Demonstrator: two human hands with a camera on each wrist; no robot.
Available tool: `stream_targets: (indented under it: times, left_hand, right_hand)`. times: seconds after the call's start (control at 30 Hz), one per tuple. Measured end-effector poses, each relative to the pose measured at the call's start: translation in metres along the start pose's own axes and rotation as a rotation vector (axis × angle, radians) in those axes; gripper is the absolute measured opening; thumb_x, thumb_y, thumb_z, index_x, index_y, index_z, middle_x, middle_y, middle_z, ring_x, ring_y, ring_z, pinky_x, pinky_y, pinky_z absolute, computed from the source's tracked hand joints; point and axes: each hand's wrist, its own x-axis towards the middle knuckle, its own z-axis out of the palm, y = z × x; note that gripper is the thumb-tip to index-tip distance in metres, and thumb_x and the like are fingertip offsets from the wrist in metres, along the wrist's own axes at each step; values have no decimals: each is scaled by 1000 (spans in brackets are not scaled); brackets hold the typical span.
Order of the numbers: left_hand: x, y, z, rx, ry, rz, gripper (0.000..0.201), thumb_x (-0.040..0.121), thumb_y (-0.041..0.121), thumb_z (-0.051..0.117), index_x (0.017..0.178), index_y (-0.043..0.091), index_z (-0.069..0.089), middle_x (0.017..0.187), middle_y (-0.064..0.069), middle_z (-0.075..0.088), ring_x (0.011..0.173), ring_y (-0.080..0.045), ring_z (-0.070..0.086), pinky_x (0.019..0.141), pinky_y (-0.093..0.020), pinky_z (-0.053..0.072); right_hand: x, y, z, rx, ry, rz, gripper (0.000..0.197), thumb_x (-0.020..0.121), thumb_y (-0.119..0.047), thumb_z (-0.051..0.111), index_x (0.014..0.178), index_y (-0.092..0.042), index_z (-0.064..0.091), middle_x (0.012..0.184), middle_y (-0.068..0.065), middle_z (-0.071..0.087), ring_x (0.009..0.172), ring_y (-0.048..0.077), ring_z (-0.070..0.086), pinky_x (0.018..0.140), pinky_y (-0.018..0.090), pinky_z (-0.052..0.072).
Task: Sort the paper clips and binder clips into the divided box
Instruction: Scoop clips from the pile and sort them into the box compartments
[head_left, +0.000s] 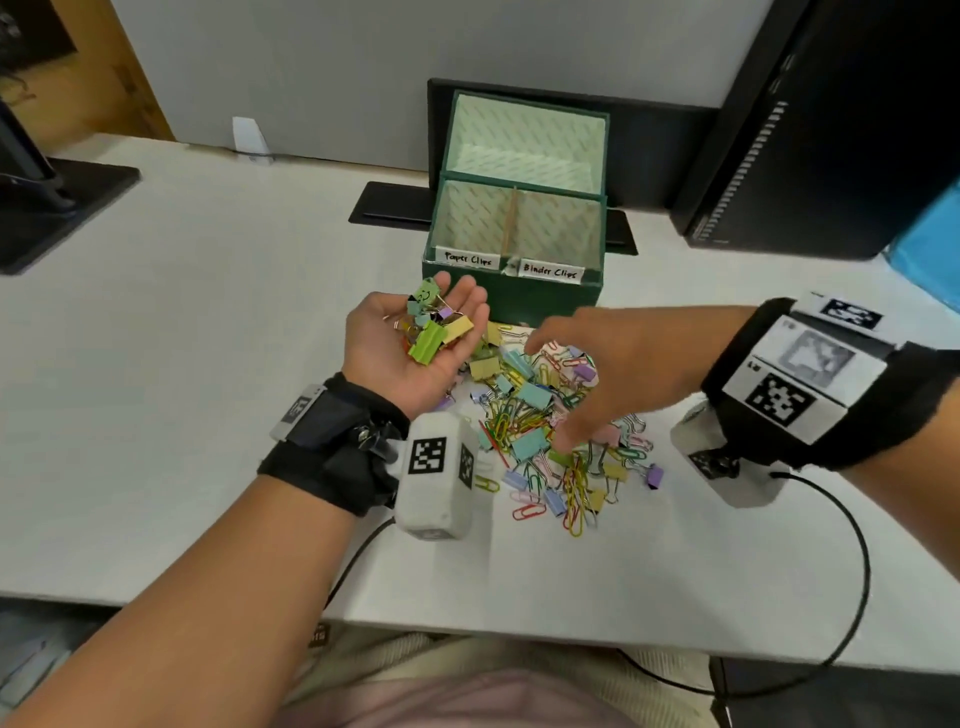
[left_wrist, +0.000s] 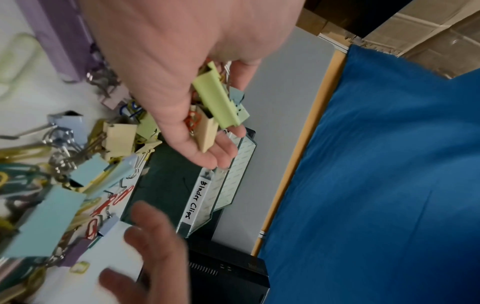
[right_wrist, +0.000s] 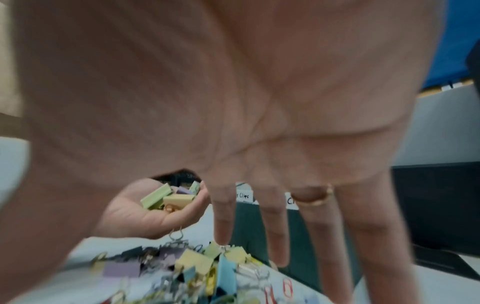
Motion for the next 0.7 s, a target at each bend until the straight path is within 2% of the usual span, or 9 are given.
stream_targets:
  times: [0.03, 0.1, 0.17, 0.27, 0.5, 0.6, 0.7]
  left_hand:
    - [0, 0, 0, -2, -4, 0, 36, 90, 18, 35, 94, 0, 66, 99, -20, 69, 90, -33, 68, 88, -42, 53]
    - [2, 0, 0, -2, -9, 0, 37, 90, 19, 35, 95, 0, 66, 100, -20, 69, 93, -34, 67, 88, -42, 54]
    - [4, 0, 0, -7, -14, -4, 38, 92, 23, 37, 97, -1, 66, 102, -21, 69, 96, -34, 66, 89, -44, 52]
    - [7, -1, 0, 2, -17, -9, 41, 95, 29, 40, 97, -2, 66, 100, -21, 69, 96, -34, 66, 87, -44, 52]
    - [15, -3, -8, 30, 14, -24, 43, 99, 32, 37, 99, 0, 66, 98, -20, 71, 95, -32, 66, 81, -43, 56]
    - [15, 1, -12, 34, -1, -18, 44, 99, 33, 38, 100, 0, 66, 99, -19, 71, 92, -33, 68, 83, -44, 55]
    - [16, 4, -14, 44, -8, -7, 44, 98, 34, 39, 101, -1, 66, 99, -19, 71, 87, -33, 71, 83, -46, 55]
  right_hand:
    - [-2, 4, 6, -1, -61, 26, 112, 52, -74, 76, 143, -47, 17, 145, -7, 31, 126, 19, 43, 106, 41, 40]
    - [-3, 7, 19, -15, -148, 63, 129, 38, -78, 78, 139, -59, 0, 152, -10, 15, 131, 22, 41, 107, 45, 40]
    - [-1, 7, 35, -68, -163, 86, 135, 36, -77, 79, 136, -62, -11, 154, -10, 6, 130, 27, 41, 104, 46, 42]
    - [8, 4, 53, -84, -76, 79, 135, 39, -77, 78, 135, -60, -16, 152, -4, 5, 134, 35, 29, 101, 51, 43]
    - [31, -4, 42, 48, 76, 47, 117, 55, -69, 78, 141, -55, 1, 136, 4, 27, 122, 33, 40, 99, 49, 45]
    - [40, -6, 36, 88, 120, 36, 104, 60, -64, 79, 140, -52, 14, 125, 4, 33, 111, 29, 47, 97, 44, 47]
    - [48, -5, 33, 136, 184, 22, 88, 66, -56, 80, 137, -42, 29, 118, 4, 39, 99, 24, 52, 91, 38, 49]
